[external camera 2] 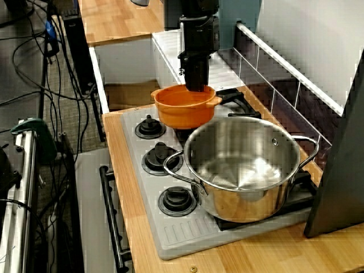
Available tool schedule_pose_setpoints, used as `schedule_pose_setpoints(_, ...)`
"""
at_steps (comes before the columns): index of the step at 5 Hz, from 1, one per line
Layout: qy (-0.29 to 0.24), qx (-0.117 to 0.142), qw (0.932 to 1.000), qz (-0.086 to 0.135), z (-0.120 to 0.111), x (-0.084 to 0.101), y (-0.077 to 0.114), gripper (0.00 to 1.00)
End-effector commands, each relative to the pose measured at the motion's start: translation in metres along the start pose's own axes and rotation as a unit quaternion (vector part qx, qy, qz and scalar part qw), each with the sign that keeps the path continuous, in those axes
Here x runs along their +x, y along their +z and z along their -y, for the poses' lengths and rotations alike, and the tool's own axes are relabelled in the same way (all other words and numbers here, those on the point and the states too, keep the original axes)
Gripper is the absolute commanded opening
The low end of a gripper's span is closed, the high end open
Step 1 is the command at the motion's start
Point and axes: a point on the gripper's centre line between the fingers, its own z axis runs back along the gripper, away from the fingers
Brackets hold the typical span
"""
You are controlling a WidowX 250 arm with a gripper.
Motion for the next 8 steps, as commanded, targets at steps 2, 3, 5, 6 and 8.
schedule_pose_setpoints(2,0.024,0.097,0.9936,0.054,0.003,0.011,0.032,0.0)
schedule_pose_setpoints(3,0.029,0.096,0.9933,0.057,0.0,0.009,0.034,0.0)
schedule_pose_setpoints(5,0.035,0.102,0.9926,0.057,0.0,0.008,0.034,0.0)
schedule_pose_setpoints(6,0.047,0.101,0.9922,0.057,-0.004,0.01,0.032,0.0)
schedule_pose_setpoints(8,0.059,0.089,0.9933,0.045,-0.006,0.009,0.033,1.0)
